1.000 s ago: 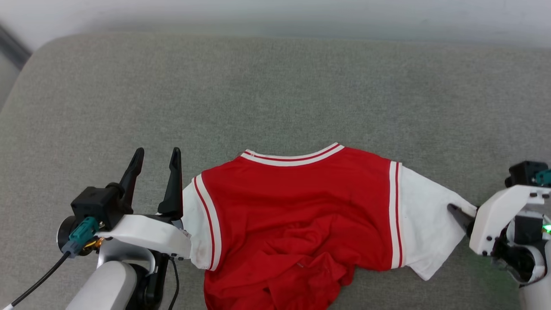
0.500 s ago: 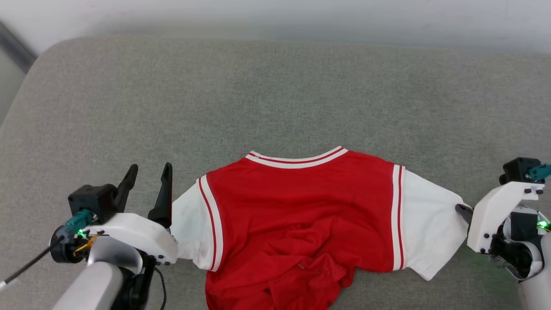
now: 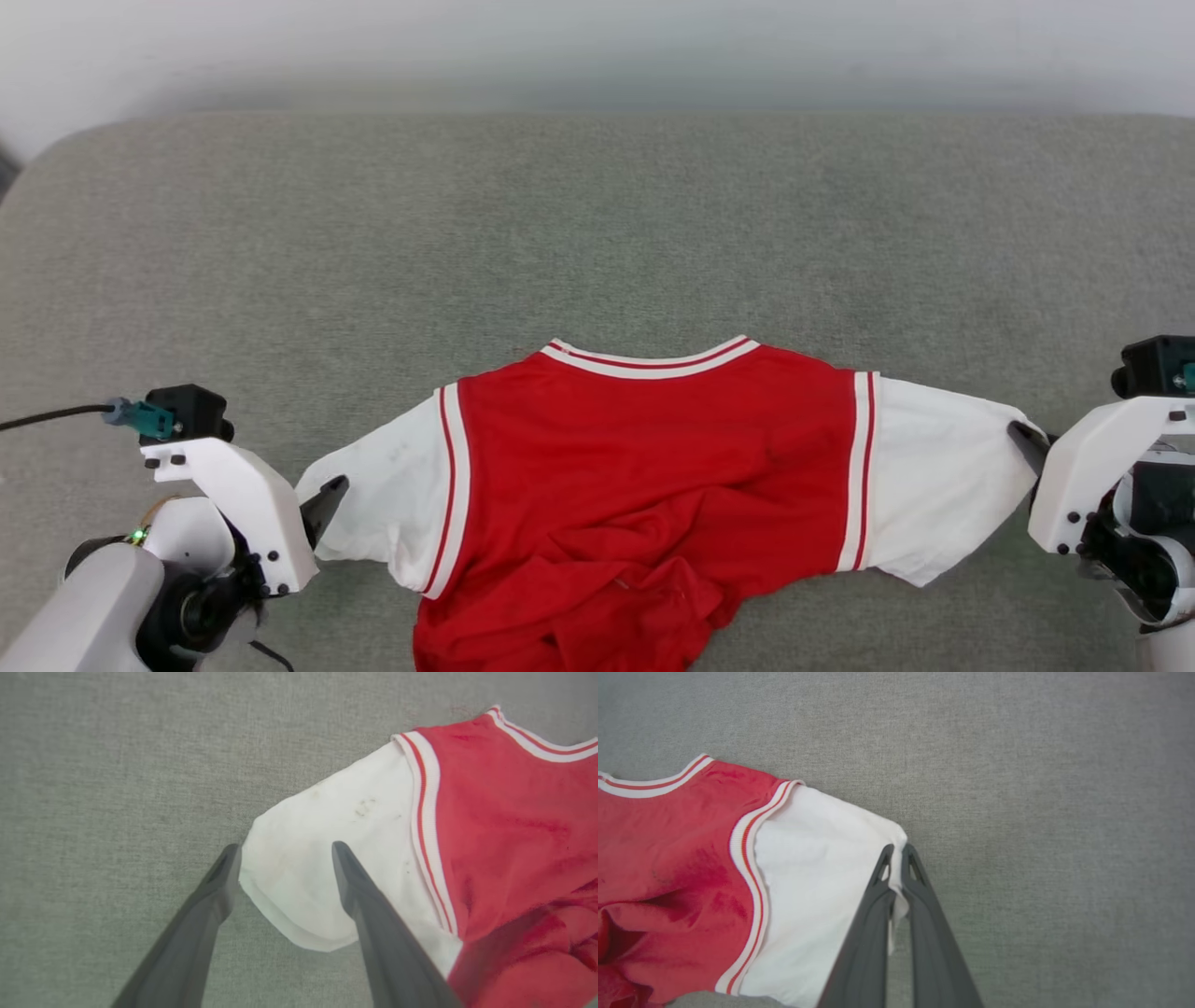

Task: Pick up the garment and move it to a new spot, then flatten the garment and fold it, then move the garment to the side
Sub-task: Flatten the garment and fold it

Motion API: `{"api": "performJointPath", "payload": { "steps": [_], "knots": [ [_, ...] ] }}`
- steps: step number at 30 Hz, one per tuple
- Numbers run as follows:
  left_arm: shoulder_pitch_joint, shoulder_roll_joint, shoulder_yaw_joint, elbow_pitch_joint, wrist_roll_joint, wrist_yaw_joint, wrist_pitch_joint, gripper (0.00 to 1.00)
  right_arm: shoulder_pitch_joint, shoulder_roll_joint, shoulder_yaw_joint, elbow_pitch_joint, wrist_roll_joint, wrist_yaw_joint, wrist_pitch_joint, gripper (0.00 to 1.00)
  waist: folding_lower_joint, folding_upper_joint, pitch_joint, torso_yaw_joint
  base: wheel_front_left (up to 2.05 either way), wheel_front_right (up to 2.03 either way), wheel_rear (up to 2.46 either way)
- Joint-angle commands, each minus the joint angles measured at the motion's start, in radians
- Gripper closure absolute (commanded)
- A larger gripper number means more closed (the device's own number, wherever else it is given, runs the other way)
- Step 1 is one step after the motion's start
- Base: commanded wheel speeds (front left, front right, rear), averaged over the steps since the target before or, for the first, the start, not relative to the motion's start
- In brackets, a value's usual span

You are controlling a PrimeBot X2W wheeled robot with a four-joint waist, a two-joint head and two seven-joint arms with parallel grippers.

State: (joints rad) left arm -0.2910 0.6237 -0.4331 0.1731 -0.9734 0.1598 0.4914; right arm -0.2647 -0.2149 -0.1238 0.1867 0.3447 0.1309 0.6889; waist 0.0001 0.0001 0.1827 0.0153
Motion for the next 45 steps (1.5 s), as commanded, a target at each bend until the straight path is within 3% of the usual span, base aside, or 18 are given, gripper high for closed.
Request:
{"api": "performJointPath", "payload": {
  "steps": [1, 9, 11, 13, 14, 18, 22, 31, 38, 45],
  "knots": [
    [-0.018, 0.001, -0.003, 0.016, -0.014, 0.004, 0.030, 0.00, 0.013, 0.007, 0.002, -0.016, 0.004, 0.000, 0.004, 1.00, -0.0001, -0.0001, 0.021, -0.019, 0.00, 0.00, 0.00],
    [-0.065, 0.008, -0.044, 0.183, -0.033, 0.008, 0.166, 0.00, 0.011, 0.023, 0.020, -0.039, 0.021, 0.000, -0.001, 1.00, -0.0001, -0.0001, 0.071, -0.056, 0.00, 0.00, 0.00],
    [-0.057, -0.014, -0.070, 0.224, -0.064, -0.013, 0.229, 0.00, 0.008, 0.024, 0.023, -0.036, 0.024, 0.000, -0.004, 1.00, -0.0001, -0.0001, 0.075, -0.062, 0.00, 0.00, 0.00],
    [-0.044, -0.044, -0.096, 0.246, -0.091, -0.033, 0.285, 0.62, 0.006, 0.024, 0.022, -0.031, 0.028, 0.000, -0.009, 1.00, -0.0001, -0.0001, 0.078, -0.067, 0.00, 0.00, 0.00],
    [-0.042, -0.053, -0.105, 0.252, -0.097, -0.041, 0.297, 1.00, 0.004, 0.023, 0.021, -0.029, 0.027, 0.000, -0.012, 1.00, -0.0001, -0.0001, 0.078, -0.069, 0.00, 0.00, 0.00],
    [-0.059, -0.080, -0.106, 0.244, -0.087, -0.071, 0.250, 1.00, -0.003, 0.019, 0.018, -0.023, 0.026, 0.000, -0.021, 1.00, -0.0001, -0.0001, 0.066, -0.069, 0.00, 0.00, 0.00],
    [-0.110, -0.055, -0.102, 0.210, -0.010, -0.073, 0.154, 1.00, -0.005, 0.006, 0.022, -0.024, 0.014, 0.000, -0.030, 1.00, -0.0001, -0.0001, 0.037, -0.057, 0.00, 0.00, 0.00],
    [-0.215, -0.017, -0.102, 0.094, 0.146, -0.017, 0.010, 1.00, -0.060, -0.040, 0.053, -0.023, -0.015, 0.000, -0.077, 1.00, -0.0001, -0.0001, -0.036, -0.038, 0.00, 0.00, 0.00],
    [-0.354, -0.062, -0.105, 0.039, 0.242, 0.024, -0.073, 1.00, -0.195, -0.093, 0.087, 0.059, -0.020, 0.000, -0.141, 1.00, -0.0001, -0.0001, -0.072, -0.036, 0.00, 0.00, 0.00],
    [-0.530, -0.120, -0.087, 0.158, 0.283, 0.010, -0.158, 1.00, -0.412, -0.123, 0.129, 0.178, -0.034, 0.000, -0.256, 1.00, -0.0001, -0.0001, -0.059, -0.051, 0.00, 0.00, 0.00]
  ]
}}
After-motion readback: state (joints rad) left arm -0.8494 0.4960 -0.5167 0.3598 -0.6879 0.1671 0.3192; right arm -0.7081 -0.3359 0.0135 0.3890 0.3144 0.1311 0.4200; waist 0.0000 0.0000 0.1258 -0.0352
